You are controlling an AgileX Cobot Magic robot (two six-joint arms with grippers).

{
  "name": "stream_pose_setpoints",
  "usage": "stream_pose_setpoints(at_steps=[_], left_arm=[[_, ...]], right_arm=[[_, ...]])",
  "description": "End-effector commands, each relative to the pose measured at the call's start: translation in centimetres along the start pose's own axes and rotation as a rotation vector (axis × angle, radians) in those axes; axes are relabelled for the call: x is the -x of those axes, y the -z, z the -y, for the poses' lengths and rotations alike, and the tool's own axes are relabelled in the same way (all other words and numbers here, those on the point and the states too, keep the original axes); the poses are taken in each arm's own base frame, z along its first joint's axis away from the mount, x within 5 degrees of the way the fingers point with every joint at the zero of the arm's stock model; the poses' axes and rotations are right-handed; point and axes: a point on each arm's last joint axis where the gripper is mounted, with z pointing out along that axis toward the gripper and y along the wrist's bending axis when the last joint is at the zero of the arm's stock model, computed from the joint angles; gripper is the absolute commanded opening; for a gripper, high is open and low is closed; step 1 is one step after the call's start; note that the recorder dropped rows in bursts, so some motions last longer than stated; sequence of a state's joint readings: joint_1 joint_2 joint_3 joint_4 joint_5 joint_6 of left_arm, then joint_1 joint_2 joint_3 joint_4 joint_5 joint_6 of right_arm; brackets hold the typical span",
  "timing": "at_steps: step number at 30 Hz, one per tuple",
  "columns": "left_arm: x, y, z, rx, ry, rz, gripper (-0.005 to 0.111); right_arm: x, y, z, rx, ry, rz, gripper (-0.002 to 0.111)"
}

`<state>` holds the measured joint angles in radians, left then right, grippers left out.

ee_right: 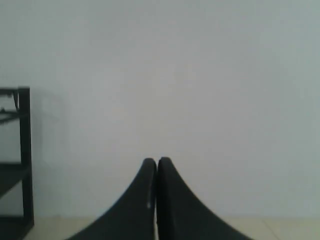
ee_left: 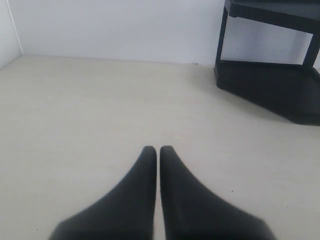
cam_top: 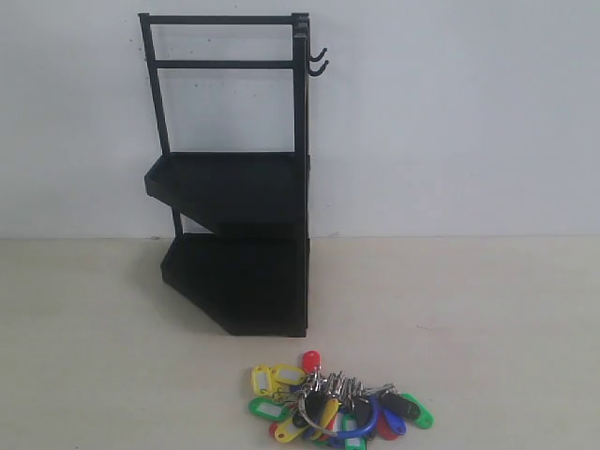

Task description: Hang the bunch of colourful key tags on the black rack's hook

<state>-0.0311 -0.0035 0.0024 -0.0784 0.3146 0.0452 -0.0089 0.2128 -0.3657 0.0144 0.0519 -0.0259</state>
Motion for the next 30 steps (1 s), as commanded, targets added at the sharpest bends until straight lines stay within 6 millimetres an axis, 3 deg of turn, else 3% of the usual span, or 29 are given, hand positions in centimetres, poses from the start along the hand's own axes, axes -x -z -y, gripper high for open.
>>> stream_pose_setpoints(at_steps=[1, 8, 22, 25, 30], left_arm=[[0.1, 0.0, 0.0, 0.002, 0.007, 0.006, 0.004], [0.1, 0.0, 0.0, 0.002, 0.007, 0.006, 0.004], [0.1, 0.0, 0.0, 0.002, 0.007, 0.006, 0.004], [0.1, 0.0, 0.0, 0.002, 0.007, 0.006, 0.004], [0.1, 0.0, 0.0, 0.002, 0.007, 0.006, 0.004]], right_arm=[[-0.7, -2.6, 0.0, 0.003, 0.011, -0.276, 0.0], [-1.9, -4.7, 0.0, 0.004, 0.011, -0.374, 0.0], [-1.5, -4.9, 0.0, 0.002, 0.003, -0.324, 0.0], [-1.8, -6.0, -0.1, 0.008, 0.003, -0.321, 0.0], [-4.7, -9.1, -1.1, 0.095, 0.075, -0.535, 0.0]])
